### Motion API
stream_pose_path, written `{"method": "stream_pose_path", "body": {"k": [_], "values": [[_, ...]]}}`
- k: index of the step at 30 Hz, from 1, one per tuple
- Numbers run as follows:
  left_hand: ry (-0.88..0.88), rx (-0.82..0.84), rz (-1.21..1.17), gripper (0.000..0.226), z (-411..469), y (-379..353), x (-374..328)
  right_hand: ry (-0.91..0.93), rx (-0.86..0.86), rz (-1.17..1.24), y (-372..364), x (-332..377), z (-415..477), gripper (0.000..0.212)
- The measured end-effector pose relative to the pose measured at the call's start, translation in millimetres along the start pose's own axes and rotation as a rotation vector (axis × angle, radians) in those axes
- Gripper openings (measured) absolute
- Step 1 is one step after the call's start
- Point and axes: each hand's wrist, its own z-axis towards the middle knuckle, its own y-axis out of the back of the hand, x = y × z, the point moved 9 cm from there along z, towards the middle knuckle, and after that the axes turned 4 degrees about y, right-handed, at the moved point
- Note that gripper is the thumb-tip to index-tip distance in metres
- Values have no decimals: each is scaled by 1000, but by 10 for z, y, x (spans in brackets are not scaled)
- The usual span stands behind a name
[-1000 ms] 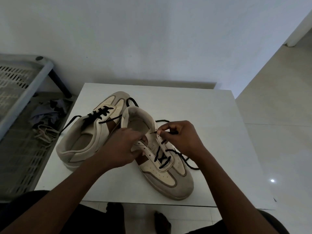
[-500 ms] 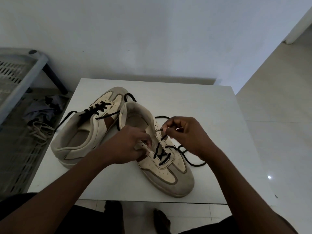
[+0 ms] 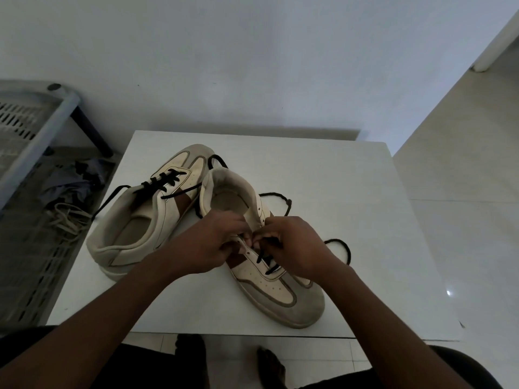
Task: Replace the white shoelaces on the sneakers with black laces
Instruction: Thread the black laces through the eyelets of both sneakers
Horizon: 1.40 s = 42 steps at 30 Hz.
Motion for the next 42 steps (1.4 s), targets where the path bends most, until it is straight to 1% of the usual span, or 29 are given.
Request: {"method": "stream_pose_path", "body": {"k": [4,10,13,17,20,24,28,30,31,32,34,35,36,37,39,42], "values": [[-80,-60,56,26,-16,17,-27,-89,-23,87,-17,-61,10,21],[-98,-78,97,24,11,33,48,-184,-82,133,21,-127,-2,22],[-107,-86,91,26,21,24,48,-185,-87,102,0,-104,3,22],[-116,-94,107,24,40,5,57,-210,-135,4,-74,-80,-17,25],[-120,-132,134,21,30,21,72,-225,-178,-19,-82,-86,-28,25],[-130,-199,152,27,18,51,6,-232,-226,-47,-112,-45,-47,20],[-99,-226,113,27,7,56,52,-278,-296,-23,-132,-73,-88,19],[-83,-256,135,24,14,94,59,-269,-254,-2,-121,-79,-56,20],[-47,-291,152,21,12,138,59,-260,-209,-5,-121,-75,-39,21],[14,-335,161,24,6,202,77,-247,-166,-14,-115,-73,-18,22],[142,-410,153,37,-64,331,127,-224,-127,-21,-90,-56,-10,21],[179,-407,130,34,-109,349,142,-217,-122,-20,-77,-42,-17,21],[201,-364,95,25,-143,325,152,-206,-118,-27,-73,-24,-21,21],[227,-286,62,22,-163,250,165,-187,-112,-44,-74,1,-25,21],[258,-179,60,28,-183,57,179,-153,-88,-86,-90,40,-24,21],[268,-206,56,41,-176,-35,168,-122,-62,-114,-120,69,-32,23]]}}
